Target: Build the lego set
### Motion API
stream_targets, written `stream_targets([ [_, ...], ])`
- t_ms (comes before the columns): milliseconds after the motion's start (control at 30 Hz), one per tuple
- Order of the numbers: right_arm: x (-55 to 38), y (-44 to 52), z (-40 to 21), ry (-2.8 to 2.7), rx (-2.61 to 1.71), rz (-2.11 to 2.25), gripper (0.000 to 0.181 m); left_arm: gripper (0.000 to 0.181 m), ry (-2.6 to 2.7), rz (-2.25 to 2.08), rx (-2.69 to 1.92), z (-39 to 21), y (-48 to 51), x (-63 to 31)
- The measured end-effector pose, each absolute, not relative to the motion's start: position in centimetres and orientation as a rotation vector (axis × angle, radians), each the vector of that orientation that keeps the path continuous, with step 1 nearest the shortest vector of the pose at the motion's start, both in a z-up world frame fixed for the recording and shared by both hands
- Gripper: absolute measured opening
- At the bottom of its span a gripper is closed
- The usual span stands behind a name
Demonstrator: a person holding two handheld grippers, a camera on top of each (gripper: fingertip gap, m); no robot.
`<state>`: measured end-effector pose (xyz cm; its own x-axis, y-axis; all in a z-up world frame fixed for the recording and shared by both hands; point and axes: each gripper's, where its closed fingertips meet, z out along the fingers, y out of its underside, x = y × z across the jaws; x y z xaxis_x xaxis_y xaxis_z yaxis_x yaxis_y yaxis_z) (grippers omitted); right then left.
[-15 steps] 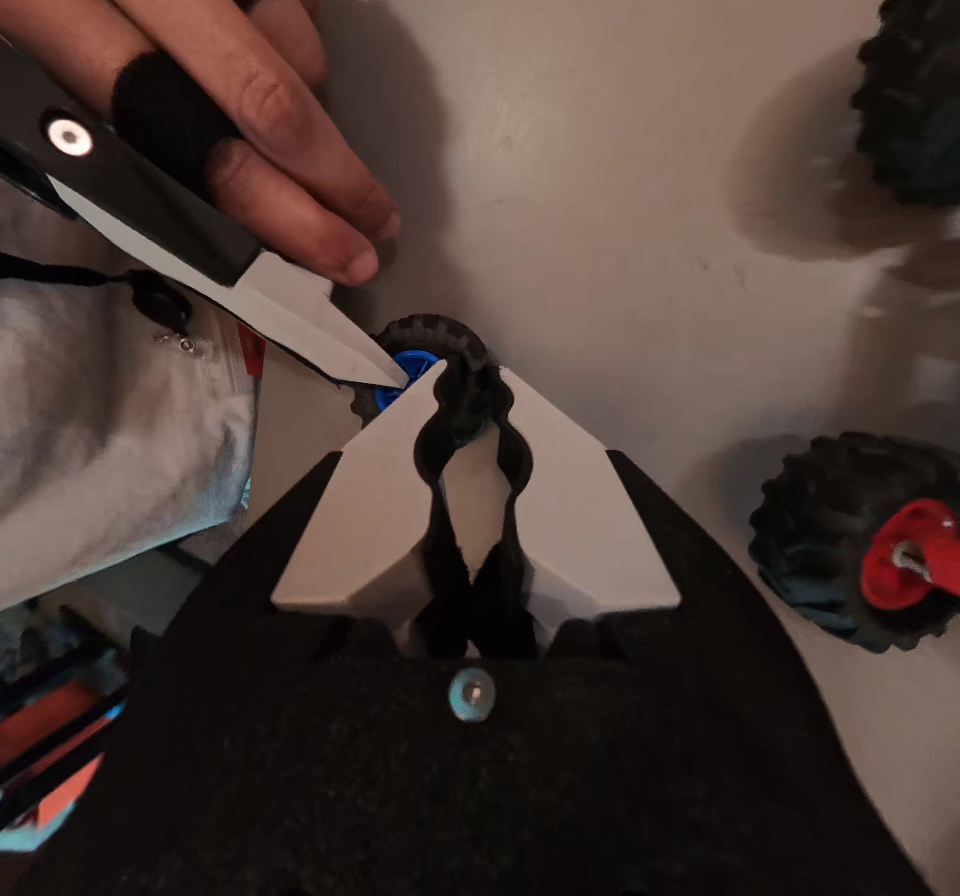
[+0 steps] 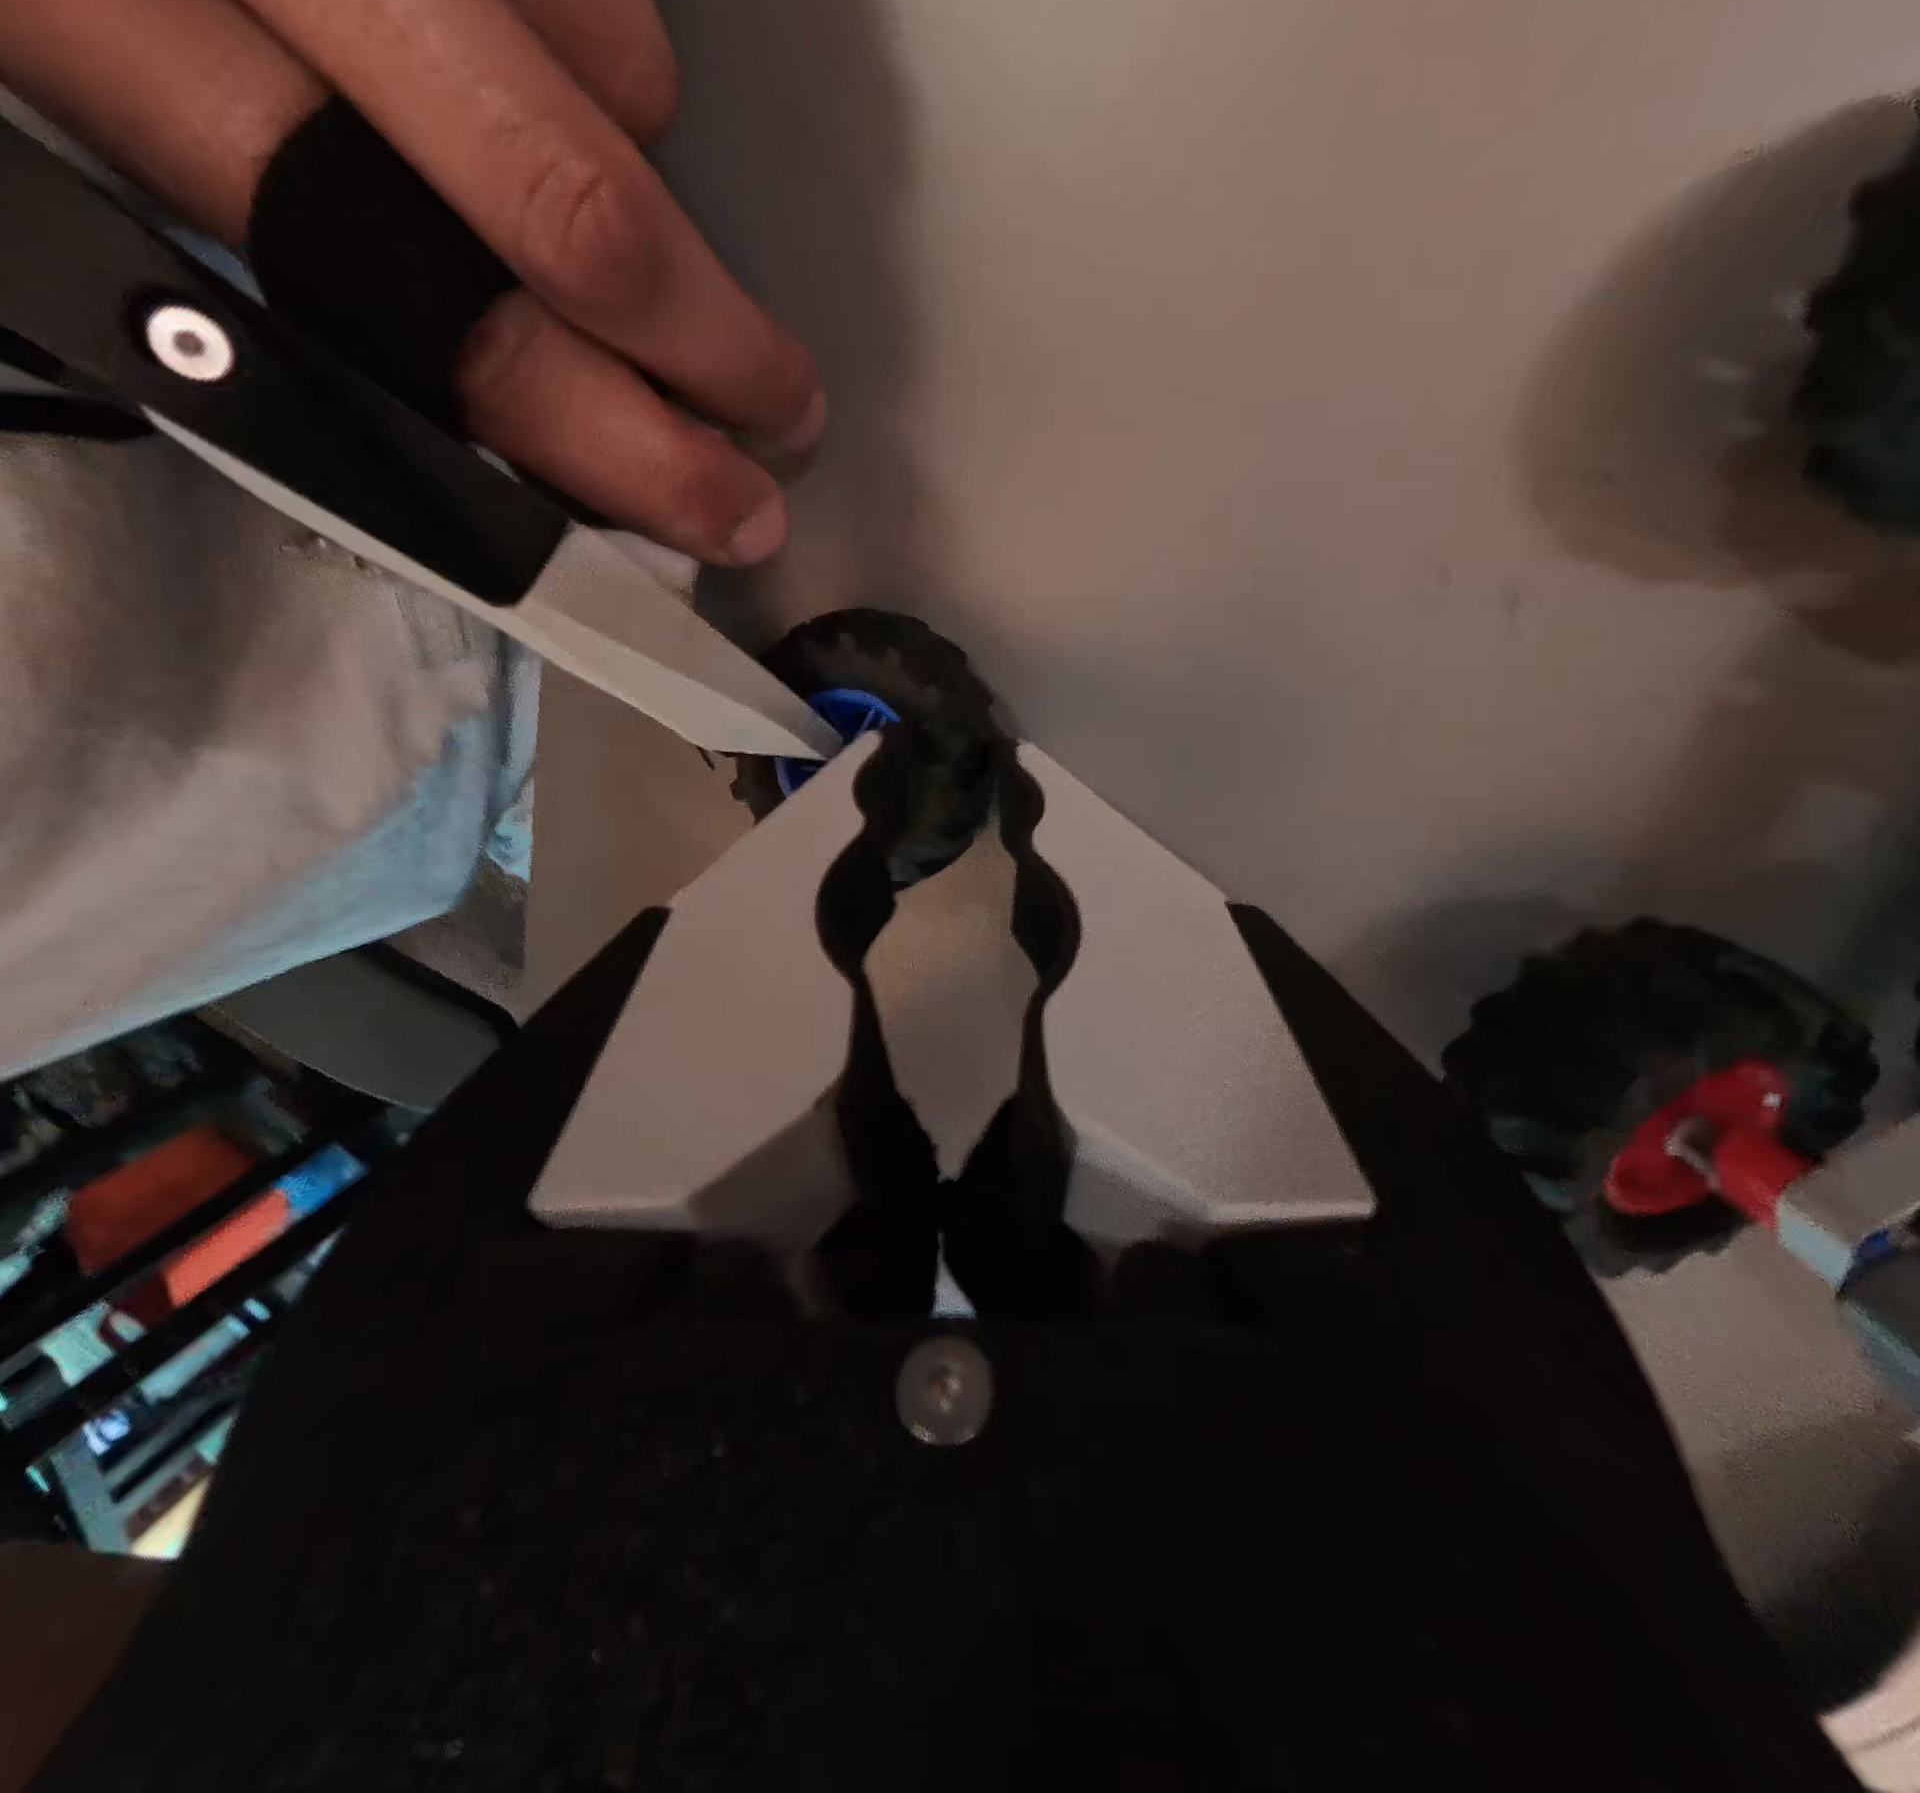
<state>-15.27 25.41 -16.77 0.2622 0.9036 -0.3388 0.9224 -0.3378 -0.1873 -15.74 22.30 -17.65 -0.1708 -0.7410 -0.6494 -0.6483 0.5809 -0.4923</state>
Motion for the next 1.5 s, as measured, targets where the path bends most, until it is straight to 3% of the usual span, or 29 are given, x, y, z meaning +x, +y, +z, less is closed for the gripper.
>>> stream_targets([
  [67, -14.7, 25.1, -15.9, 1.674, 2.523, -0.719, 0.027, 0.023, 1.871, -0.122, -1.122, -17.6, 22.3, -15.7],
  [200, -14.5, 25.5, -14.1, 1.586, 2.748, -0.951, 0.024, 0.023, 1.873, -0.110, -1.126, -17.6, 22.2, -15.7],
  [433, -13.9, 25.0, -16.4, 1.656, 2.902, -0.803, 0.015, 0.023, 1.872, -0.097, -1.127, -17.6, 22.2, -15.6],
  [800, -14.2, 25.8, -17.0, 1.352, 2.993, -0.995, 0.011, 0.023, 1.875, -0.107, -1.139, -17.5, 22.8, -15.6],
  [1200, -14.0, 26.0, -17.5, 1.452, 2.863, -0.676, 0.010, 0.023, 1.885, -0.041, -1.077, -17.6, 22.9, -15.6],
  [1500, -13.8, 25.4, -16.6, 1.333, 2.706, -1.155, 0.012, 0.023, 1.893, -0.077, -1.072, -17.7, 22.8, -15.6],
])
